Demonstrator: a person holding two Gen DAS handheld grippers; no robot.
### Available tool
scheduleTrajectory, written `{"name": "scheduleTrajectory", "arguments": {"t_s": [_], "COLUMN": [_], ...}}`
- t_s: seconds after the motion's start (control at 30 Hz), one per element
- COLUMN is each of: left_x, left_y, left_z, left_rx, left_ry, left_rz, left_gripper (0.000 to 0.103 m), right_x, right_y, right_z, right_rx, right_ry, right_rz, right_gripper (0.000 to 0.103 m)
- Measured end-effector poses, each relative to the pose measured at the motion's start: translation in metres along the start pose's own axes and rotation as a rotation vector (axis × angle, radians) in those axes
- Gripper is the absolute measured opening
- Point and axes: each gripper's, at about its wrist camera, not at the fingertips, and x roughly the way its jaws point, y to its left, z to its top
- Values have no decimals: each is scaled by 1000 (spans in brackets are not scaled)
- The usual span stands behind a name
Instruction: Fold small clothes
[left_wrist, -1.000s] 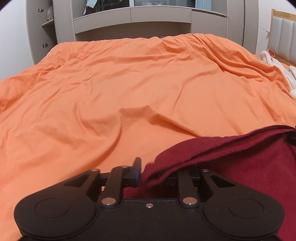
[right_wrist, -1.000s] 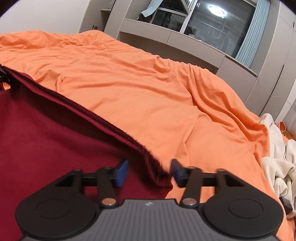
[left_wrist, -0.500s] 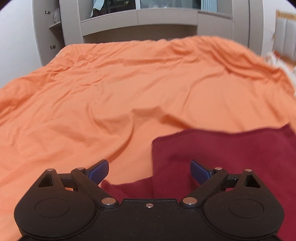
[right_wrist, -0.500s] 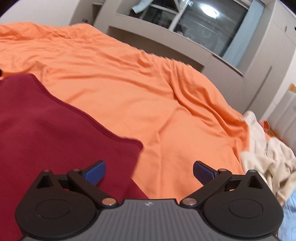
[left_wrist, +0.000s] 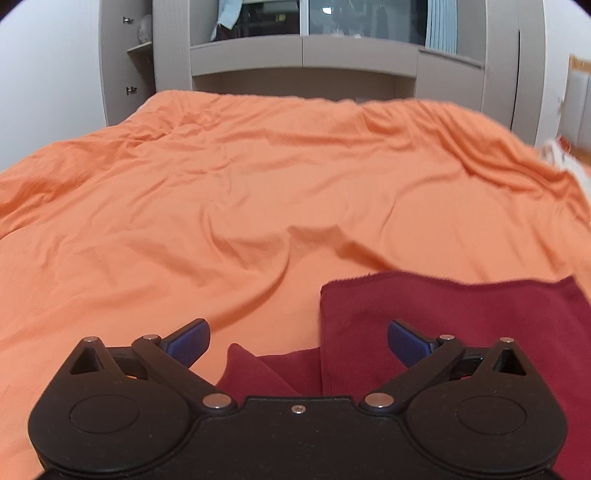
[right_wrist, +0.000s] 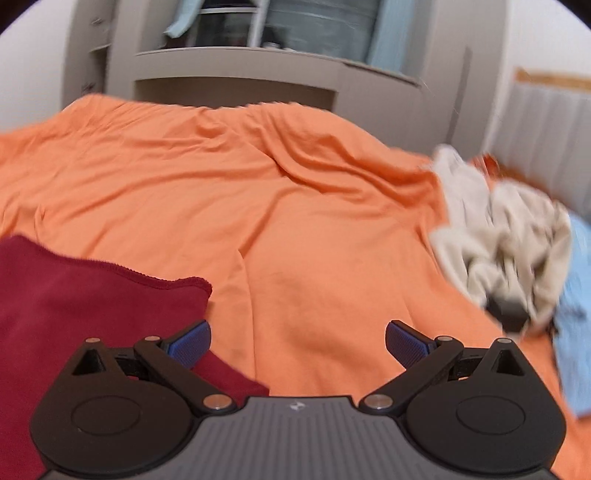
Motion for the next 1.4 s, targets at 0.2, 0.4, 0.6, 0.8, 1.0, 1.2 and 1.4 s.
{"name": "scheduleTrajectory", "arguments": {"t_s": [0.2, 0.4, 0.6, 0.8, 1.0, 1.2, 1.4], "left_x": [-39, -77, -110, -118, -118, -102, -79], "left_y": [6, 27, 53, 59, 49, 53, 63], "left_z": [-7, -43, -84, -103, -111, -99, -78], "left_rx": [-6, -65, -196, -244, -218, -217, -204], "left_ry": [-90, -112, -111, -94, -76, -43, -14], "left_rz": [20, 43, -2, -63, -102, -122, -112], "left_gripper": [102, 102, 102, 102, 102, 102, 102], "right_x": [-31, -67, -96, -104, -96, -95, -102], "right_y": [16, 46, 84, 114, 139, 137, 137], "right_z": [-16, -34, -50, -62, -78, -80, -80], "right_rx": [5, -36, -86, -140, -256, -232, -240], "right_ry": [2, -47, -118, -143, -104, -97, -136], "right_rz": [39, 59, 127, 197, 141, 153, 135], "right_gripper": [103, 103, 103, 103, 103, 103, 103]}}
